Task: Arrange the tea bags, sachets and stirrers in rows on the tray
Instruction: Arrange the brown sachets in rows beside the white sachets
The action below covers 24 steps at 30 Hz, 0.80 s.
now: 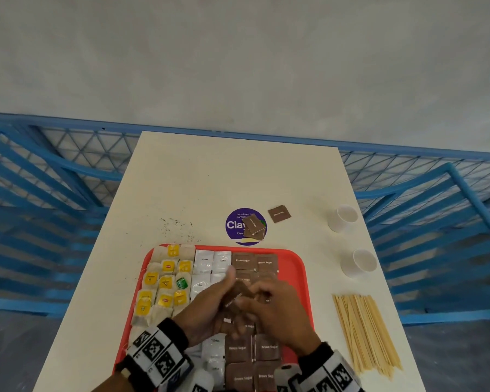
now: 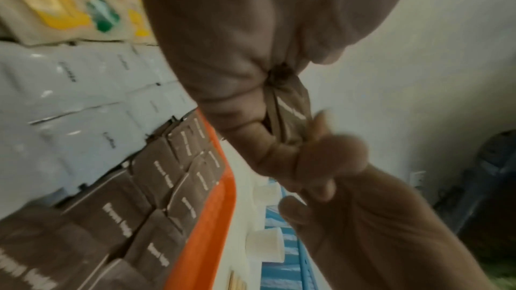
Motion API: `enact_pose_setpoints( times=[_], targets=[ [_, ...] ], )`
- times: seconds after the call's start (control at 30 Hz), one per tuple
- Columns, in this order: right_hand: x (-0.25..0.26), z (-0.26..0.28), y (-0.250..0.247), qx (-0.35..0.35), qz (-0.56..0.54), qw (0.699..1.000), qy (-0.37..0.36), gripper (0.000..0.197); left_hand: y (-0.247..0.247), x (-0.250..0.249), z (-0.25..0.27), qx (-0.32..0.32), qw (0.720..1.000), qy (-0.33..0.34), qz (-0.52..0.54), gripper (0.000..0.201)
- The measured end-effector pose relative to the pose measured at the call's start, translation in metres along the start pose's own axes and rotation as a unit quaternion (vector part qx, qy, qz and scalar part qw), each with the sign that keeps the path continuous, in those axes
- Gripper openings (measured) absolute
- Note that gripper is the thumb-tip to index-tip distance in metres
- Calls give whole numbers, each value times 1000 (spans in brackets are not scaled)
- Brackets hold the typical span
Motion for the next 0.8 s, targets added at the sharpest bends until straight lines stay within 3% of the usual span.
enact_pose_setpoints(
  times=[0.07,0.17,0.27,0.43,0.53,0.67,0.8],
  targets=[
    [-10,0,-7,-41,-61,997,11,24,-5,-6,7,-40,996,44,-72,38],
    [-19,5,-9,-39,-115,992,29,28,-13,-9,17,-114,980,89,-139,15],
    [-14,11,-7,-39,-125,991,30,28,-14,-9,22,-147,971,106,-157,25],
    [-11,10,-1,-63,-155,985,41,15,-11,-7,24,-126,961,119,-215,29],
    [-9,13,2,-69,-153,985,45,24,-11,-9,28,-142,950,143,-237,33],
    [-4,16,7,-65,-148,986,44,30,-12,-15,27,-187,934,191,-238,20],
    [-1,18,9,-70,-198,977,48,37,-9,-14,25,-199,951,185,-150,27]
  ],
)
Point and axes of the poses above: each hand's wrist, its own z-axis away from the middle knuckle, its own y-axis out of the palm, x = y × z, the point moved 5 cm from there along -z, towards the middle knuckle, and after that the axes turned 4 degrees about x, right-handed, at the moved point
